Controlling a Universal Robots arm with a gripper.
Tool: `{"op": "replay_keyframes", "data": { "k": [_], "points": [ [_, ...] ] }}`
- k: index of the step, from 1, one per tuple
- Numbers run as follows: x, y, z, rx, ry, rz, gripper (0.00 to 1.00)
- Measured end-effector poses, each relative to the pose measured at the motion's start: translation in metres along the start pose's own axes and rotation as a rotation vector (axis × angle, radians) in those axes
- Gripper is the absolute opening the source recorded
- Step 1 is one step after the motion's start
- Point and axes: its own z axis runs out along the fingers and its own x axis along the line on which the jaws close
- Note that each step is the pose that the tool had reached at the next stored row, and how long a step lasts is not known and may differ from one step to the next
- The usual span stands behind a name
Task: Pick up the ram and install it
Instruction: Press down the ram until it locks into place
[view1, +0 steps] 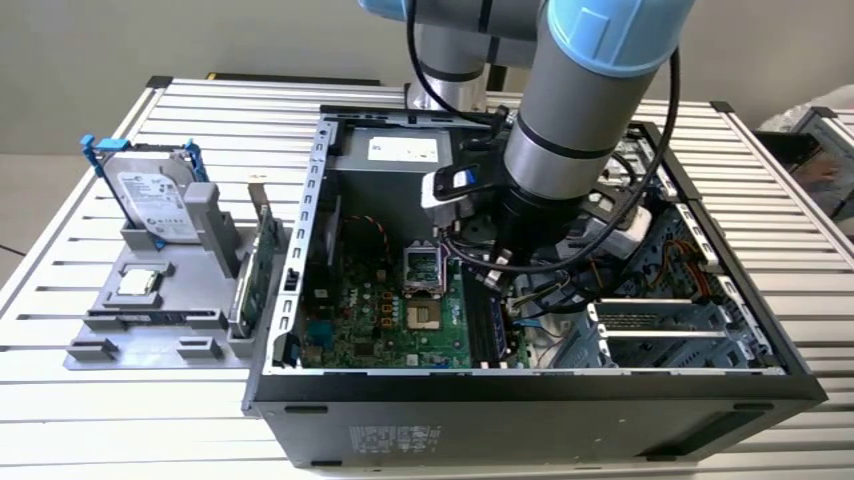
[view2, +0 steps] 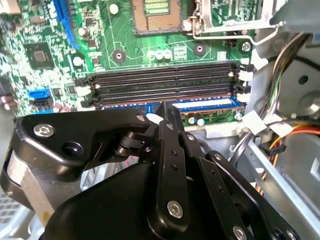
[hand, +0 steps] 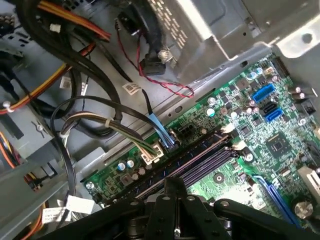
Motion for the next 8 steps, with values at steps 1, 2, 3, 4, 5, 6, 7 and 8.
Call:
{"op": "replay_keyframes", "data": {
  "k": [1, 2, 3, 4, 5, 6, 7, 8],
  "points": [
    [0.0, 0.0, 0.0, -0.0003, -0.0005, -0.018, 0.0],
    [0.0, 0.0, 0.0, -0.0006, -0.001, -0.034, 0.0],
    [0.0001, -0.0001, 0.0, -0.0009, -0.0016, -0.051, 0.0],
    [0.0001, -0.0001, 0.0, -0.0012, -0.0022, -0.067, 0.0],
    [0.0001, 0.0, 0.0, -0.0015, -0.0027, -0.084, 0.0],
    [0.0001, -0.0001, 0.0001, -0.0018, -0.0033, -0.102, 0.0],
    [0.0001, -0.0001, 0.0001, -0.0021, -0.0039, -0.119, 0.0],
    [0.0001, -0.0001, 0.0001, -0.0025, -0.0044, -0.138, 0.0]
  ]
}}
